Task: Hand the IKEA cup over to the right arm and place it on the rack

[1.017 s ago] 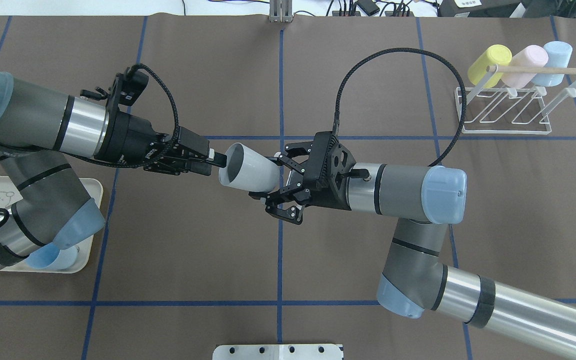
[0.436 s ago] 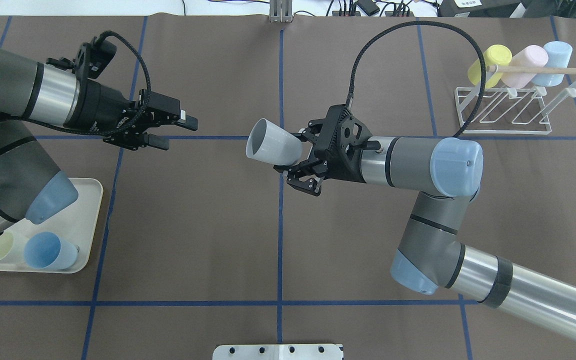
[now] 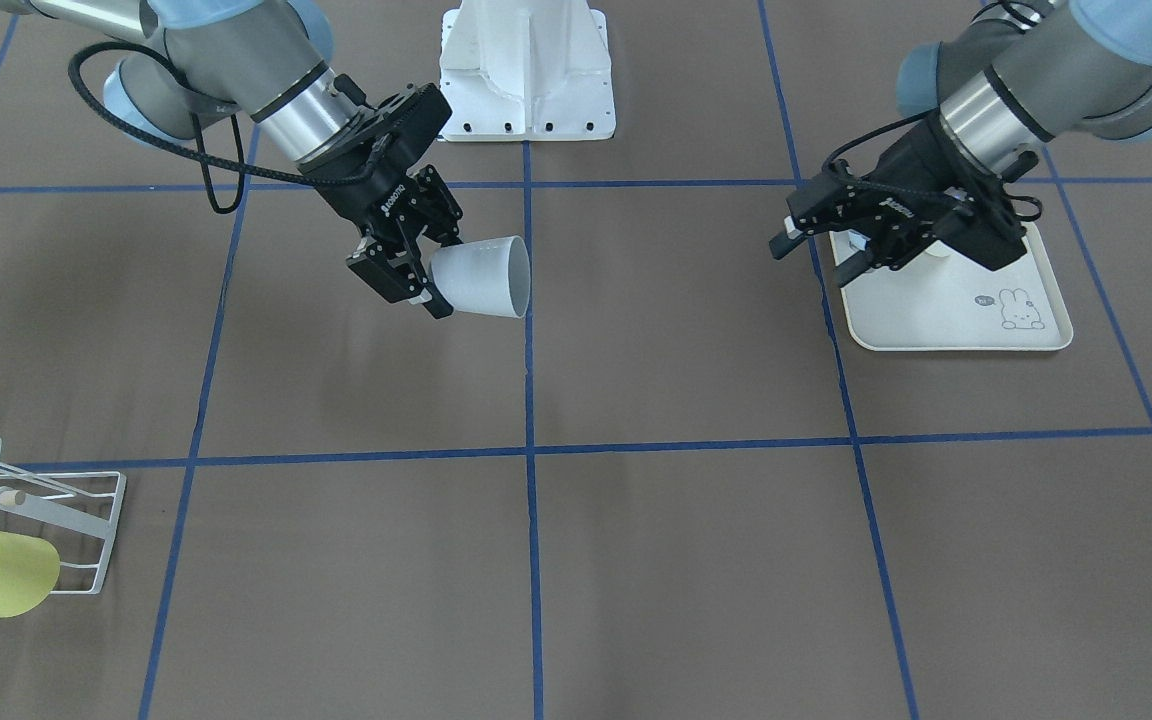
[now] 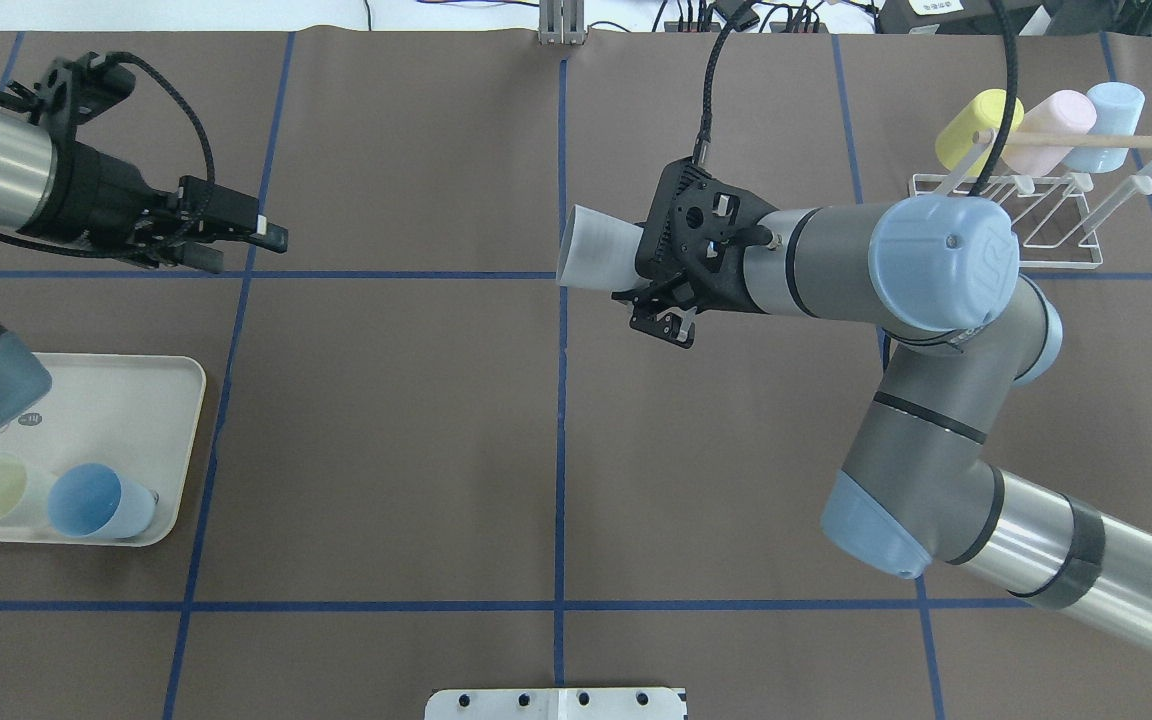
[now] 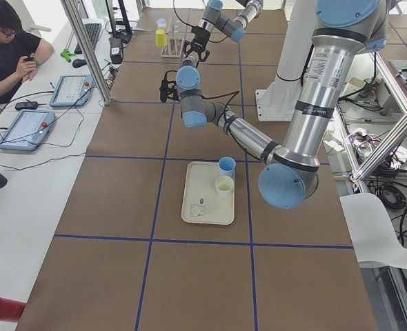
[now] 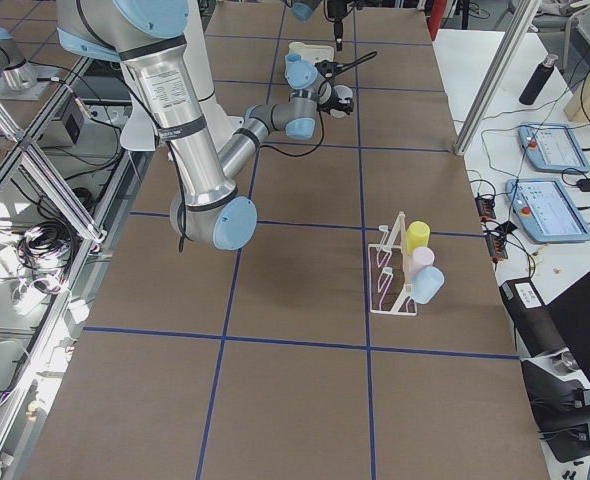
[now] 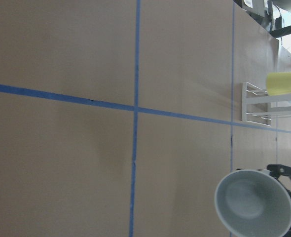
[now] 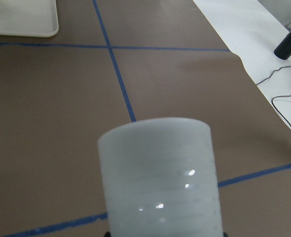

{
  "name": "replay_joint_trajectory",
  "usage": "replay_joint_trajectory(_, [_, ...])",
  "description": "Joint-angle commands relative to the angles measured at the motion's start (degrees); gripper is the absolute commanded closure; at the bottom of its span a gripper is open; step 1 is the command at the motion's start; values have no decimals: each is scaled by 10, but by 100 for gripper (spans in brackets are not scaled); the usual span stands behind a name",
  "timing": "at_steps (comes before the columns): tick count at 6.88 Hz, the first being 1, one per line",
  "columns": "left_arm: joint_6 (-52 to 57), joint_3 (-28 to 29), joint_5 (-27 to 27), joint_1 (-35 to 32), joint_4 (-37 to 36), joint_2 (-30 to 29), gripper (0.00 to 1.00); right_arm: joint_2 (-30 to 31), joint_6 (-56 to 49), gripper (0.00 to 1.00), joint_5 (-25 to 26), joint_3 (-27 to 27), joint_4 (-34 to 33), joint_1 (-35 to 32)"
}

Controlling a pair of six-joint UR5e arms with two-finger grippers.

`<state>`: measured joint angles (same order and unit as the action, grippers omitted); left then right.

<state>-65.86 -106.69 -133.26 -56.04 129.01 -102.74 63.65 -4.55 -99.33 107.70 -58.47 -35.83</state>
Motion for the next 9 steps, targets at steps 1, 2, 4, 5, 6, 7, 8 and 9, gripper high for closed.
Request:
replay_joint_trajectory(1, [214, -37, 3, -78, -72, 94, 0, 9, -124, 76, 2, 66, -166, -47])
replay_joint_trajectory(2, [333, -30, 2, -129, -73, 144, 0, 20, -206, 76, 2, 94, -242, -74])
replay_joint_trajectory(4, [486, -23, 2, -205, -120, 169, 0, 38, -410, 75, 21, 135, -362, -133])
replay_joint_trajectory(5, [523, -23, 2, -216, -145, 170, 0, 78, -512, 80, 87, 159, -383, -137])
replay_joint_trajectory(6, [522, -24, 2, -217, -148, 171, 0, 129, -600, 91, 178, 191, -383, -136])
replay_joint_trajectory(7, [522, -24, 1, -217, -148, 172, 0, 148, -694, 91, 205, 204, -384, -138])
replay_joint_trajectory(8, [522, -24, 1, -217, -148, 172, 0, 161, -751, 92, 213, 201, -384, -150])
replay_joint_trajectory(9, [521, -25, 0, -217, -148, 172, 0, 198, -759, 91, 244, 203, -382, -158])
